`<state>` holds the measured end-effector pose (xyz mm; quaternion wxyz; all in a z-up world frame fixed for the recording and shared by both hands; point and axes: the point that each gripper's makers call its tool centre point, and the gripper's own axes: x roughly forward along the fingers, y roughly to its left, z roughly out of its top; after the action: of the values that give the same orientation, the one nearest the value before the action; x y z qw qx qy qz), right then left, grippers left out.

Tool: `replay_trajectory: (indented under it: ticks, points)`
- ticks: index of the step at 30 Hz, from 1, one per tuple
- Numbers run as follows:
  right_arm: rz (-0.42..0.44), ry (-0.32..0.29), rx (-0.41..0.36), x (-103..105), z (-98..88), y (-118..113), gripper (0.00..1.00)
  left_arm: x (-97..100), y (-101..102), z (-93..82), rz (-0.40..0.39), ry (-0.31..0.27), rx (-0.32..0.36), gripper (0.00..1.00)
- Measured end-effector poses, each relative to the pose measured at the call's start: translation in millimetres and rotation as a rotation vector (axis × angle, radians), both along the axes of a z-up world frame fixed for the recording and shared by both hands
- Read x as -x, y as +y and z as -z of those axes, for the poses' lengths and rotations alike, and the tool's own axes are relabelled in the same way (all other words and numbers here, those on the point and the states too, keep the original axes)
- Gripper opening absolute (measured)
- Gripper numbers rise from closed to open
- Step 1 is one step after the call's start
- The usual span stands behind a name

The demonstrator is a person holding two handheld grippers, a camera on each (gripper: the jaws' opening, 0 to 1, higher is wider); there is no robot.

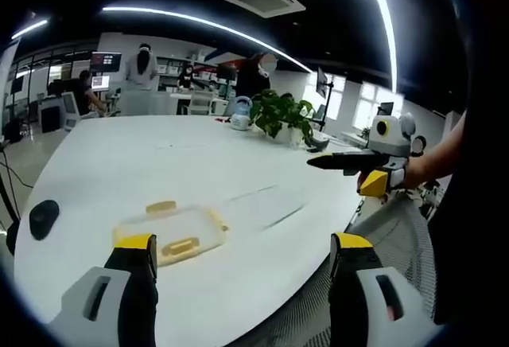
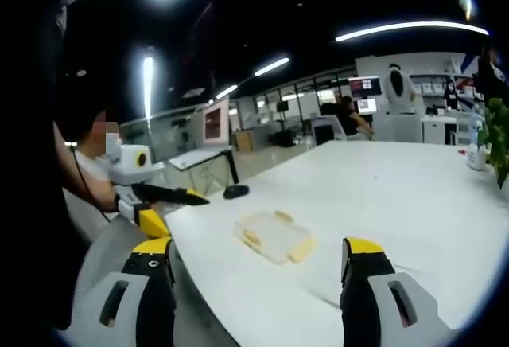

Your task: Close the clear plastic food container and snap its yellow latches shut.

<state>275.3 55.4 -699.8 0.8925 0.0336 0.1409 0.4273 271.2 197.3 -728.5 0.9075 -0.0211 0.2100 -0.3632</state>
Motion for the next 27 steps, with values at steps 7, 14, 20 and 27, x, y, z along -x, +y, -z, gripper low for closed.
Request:
replay_trajectory:
  ticks: [7,14,20,27]
  points:
    - [-0.015,-0.008,0.000,-13,-0.6,12,0.87,-11.7,15,5.8,-0.008,0.000,-0.023,0.90]
    - [-0.012,-0.017,0.018,-22,0.4,15,0.85,-21.9,26,7.9,0.004,-0.004,-0.050,0.90]
    - [-0.023,-0.011,0.051,-26,9.1,19,0.84,-31.2,35,14.3,0.025,-0.005,-0.080,0.90]
    - [-0.031,-0.005,0.068,-35,17.0,26,0.84,-42.6,46,26.2,0.066,0.006,-0.134,0.90]
